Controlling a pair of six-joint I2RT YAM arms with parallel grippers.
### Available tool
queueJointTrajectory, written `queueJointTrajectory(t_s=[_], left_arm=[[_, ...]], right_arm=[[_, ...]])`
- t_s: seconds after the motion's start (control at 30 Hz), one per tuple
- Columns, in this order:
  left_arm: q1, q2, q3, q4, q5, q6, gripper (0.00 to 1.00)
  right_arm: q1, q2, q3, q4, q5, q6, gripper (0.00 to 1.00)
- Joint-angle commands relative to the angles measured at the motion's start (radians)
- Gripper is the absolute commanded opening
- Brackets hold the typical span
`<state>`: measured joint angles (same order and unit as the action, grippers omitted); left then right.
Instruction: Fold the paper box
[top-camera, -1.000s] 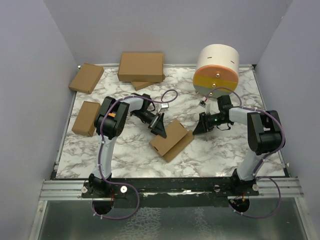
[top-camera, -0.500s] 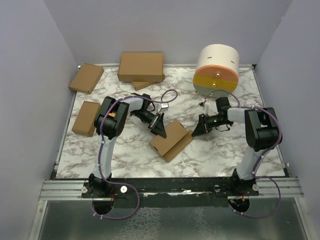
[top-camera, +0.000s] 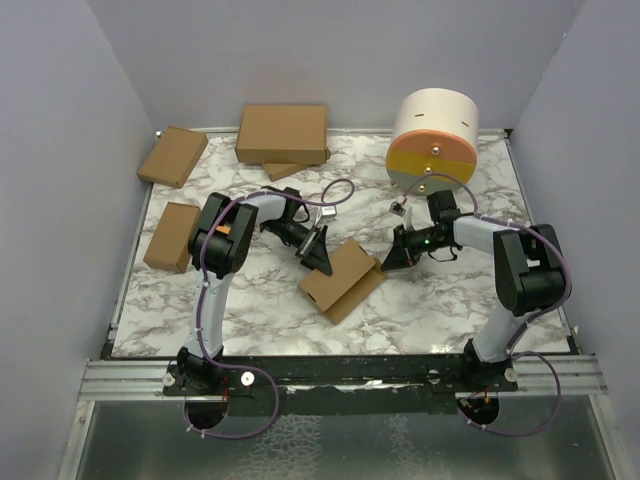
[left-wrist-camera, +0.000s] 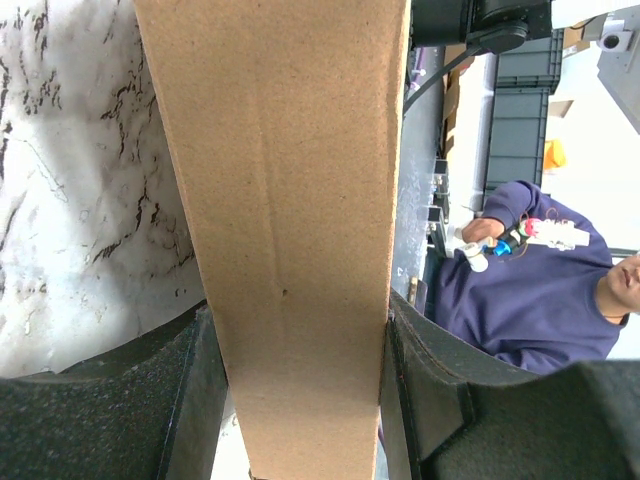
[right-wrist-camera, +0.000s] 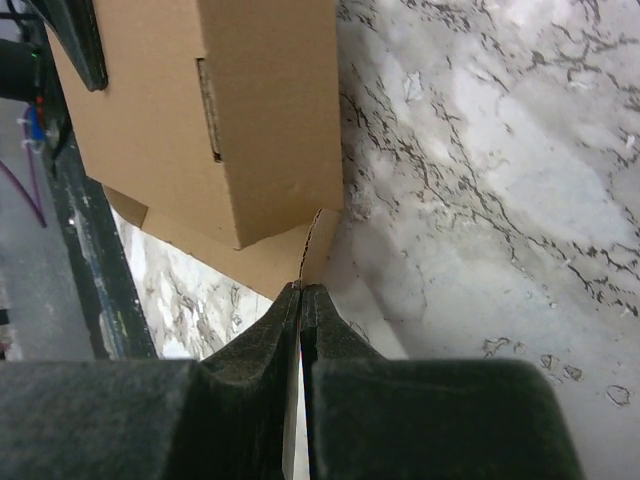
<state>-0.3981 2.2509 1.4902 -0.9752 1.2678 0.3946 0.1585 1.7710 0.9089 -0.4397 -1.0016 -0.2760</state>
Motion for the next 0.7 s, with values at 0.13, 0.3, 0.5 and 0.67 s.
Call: queueJointTrajectory(t_s=[0.13, 0.3, 0.5, 0.67], left_arm=[[0.018, 0.024, 0.001, 0.053, -0.049, 0.055, 0.38], [0.025, 0.032, -0.002, 0.056, -0.042, 0.056, 0.38], [0.031, 0.036, -0.005, 0.058, -0.035, 0.056, 0.38], [0.037, 0.037, -0.015, 0.065, -0.031, 0.056, 0.38]], right_arm=[[0.068, -0.095, -0.025, 0.056, 0.113, -0.032, 0.02], [0.074, -0.105, -0.026, 0.049, 0.142, -0.040, 0.02], [0.103, -0.127, -0.034, 0.058, 0.189, -0.052, 0.02], [0.117, -0.136, -0.037, 0.057, 0.205, -0.064, 0.01]])
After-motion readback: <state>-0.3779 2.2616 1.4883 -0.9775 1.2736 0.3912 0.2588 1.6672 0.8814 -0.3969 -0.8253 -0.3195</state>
